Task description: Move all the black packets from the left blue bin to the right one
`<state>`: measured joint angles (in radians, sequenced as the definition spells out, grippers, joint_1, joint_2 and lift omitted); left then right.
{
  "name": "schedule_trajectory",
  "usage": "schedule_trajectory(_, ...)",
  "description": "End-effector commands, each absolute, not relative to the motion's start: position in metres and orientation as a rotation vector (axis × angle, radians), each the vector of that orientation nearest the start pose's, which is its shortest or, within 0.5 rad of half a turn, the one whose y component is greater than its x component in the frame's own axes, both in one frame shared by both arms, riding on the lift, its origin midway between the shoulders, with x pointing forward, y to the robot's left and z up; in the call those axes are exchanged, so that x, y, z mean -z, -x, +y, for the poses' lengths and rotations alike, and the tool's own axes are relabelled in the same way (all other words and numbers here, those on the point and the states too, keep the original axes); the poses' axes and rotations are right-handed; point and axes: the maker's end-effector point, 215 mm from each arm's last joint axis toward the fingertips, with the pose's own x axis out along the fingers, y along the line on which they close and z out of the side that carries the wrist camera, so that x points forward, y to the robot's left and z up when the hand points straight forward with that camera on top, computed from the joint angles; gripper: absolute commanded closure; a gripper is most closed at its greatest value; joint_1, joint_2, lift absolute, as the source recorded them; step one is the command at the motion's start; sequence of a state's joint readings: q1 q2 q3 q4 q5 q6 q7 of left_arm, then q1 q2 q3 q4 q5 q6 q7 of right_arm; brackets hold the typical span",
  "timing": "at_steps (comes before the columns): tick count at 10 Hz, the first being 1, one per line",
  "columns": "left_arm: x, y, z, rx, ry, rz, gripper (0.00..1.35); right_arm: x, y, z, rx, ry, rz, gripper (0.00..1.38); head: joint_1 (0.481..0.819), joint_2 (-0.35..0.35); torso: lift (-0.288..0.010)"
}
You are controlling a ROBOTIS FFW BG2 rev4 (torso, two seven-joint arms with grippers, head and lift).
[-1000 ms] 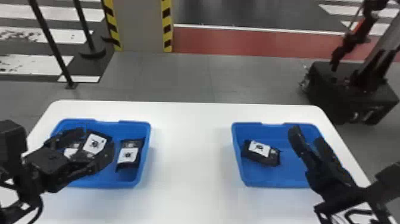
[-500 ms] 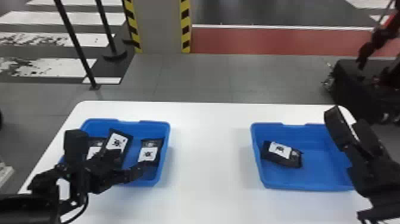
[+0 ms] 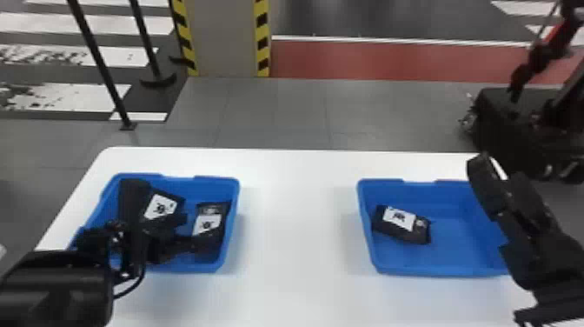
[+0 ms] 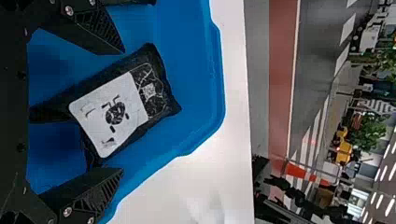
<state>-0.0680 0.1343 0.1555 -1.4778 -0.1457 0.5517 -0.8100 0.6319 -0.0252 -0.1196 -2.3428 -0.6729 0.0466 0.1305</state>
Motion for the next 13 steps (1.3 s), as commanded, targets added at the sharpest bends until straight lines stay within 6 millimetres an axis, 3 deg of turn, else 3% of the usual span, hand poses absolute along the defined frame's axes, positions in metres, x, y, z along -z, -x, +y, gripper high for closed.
schedule_trajectory(1,0.499,-0.541,0.23,0.582,0.039,0.622,0.14,0.218,-0.409,-0.25,-0.121,-0.565,-0.161,0.26,0.695,-0.013,-0.11)
schedule_trajectory(2,0.501,-0.543,0.226,0.592,0.043,0.639,0.16,0.218,-0.409,-0.249,-0.121,-0.57,-0.162,0.26,0.695,-0.02,-0.11)
schedule_trajectory(3,0.507,-0.538,0.226,0.592,0.056,0.669,0.26,0.217,-0.41,-0.249,-0.122,-0.57,-0.165,0.26,0.695,-0.025,-0.11)
schedule_trajectory(4,0.512,-0.533,0.226,0.597,0.069,0.701,0.66,0.218,-0.409,-0.249,-0.12,-0.571,-0.163,0.26,0.695,-0.027,-0.11)
schedule_trajectory(5,0.516,-0.528,0.223,0.603,0.077,0.714,0.92,0.218,-0.409,-0.249,-0.121,-0.579,-0.162,0.26,0.695,-0.028,-0.11)
schedule_trajectory(6,0.518,-0.523,0.224,0.61,0.101,0.712,1.02,0.217,-0.409,-0.249,-0.123,-0.583,-0.166,0.26,0.695,-0.03,-0.11)
schedule_trajectory(7,0.515,-0.524,0.224,0.615,0.106,0.685,1.21,0.215,-0.409,-0.248,-0.126,-0.584,-0.169,0.26,0.695,-0.03,-0.11)
schedule_trajectory(9,0.493,-0.522,0.217,0.654,0.117,0.593,1.21,0.21,-0.41,-0.246,-0.137,-0.585,-0.177,0.26,0.695,-0.031,-0.11)
schedule_trajectory(13,0.435,-0.478,0.22,0.661,0.086,0.544,1.21,0.211,-0.41,-0.242,-0.148,-0.602,-0.177,0.26,0.695,-0.031,-0.11)
